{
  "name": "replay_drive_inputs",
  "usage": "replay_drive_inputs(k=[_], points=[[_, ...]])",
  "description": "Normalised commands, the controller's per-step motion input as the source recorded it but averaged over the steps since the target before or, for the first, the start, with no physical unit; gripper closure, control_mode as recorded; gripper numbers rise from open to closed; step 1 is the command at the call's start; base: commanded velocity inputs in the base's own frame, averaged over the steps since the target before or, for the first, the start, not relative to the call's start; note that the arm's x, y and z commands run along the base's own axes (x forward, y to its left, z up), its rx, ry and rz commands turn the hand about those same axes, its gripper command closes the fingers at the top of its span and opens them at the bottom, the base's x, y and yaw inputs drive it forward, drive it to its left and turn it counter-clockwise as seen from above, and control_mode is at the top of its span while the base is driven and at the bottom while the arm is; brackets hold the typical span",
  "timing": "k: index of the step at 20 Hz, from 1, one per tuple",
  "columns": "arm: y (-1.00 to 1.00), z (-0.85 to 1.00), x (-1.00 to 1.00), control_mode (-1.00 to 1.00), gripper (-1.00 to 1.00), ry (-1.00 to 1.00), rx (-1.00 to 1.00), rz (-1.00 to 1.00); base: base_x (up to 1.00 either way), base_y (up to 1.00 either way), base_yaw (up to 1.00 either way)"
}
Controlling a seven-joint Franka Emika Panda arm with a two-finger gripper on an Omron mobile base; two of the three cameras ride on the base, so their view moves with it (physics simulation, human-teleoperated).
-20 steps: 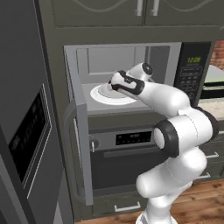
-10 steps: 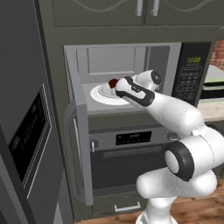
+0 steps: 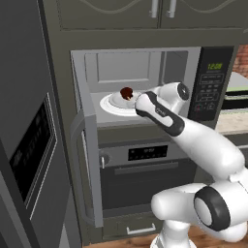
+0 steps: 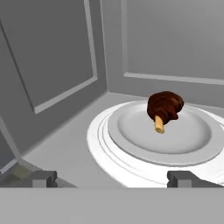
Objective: Transport the steak from the fridge to the microwave and turn on the microwave.
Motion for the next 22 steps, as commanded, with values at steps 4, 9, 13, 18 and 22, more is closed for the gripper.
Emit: replay_drive_inputs(k=[4, 9, 13, 18, 22], points=[[-0.09, 0.23, -0.53, -1.0, -1.0, 0.01, 0.01, 0.0, 0.0, 0.0, 0.0], [-0.1, 0.29, -0.6, -1.0, -1.0, 0.02, 0.09, -0.05, 0.0, 0.0, 0.0], [-0.03, 0.3, -0.55, -1.0, -1.0, 0.1, 0.11, -0.1, 0.0, 0.0, 0.0], [0.0, 0.24, -0.56, -1.0, -1.0, 0.13, 0.1, -0.09, 0.0, 0.0, 0.0], [-0.02, 0.2, -0.55, -1.0, -1.0, 0.15, 0.11, -0.07, 0.0, 0.0, 0.0]])
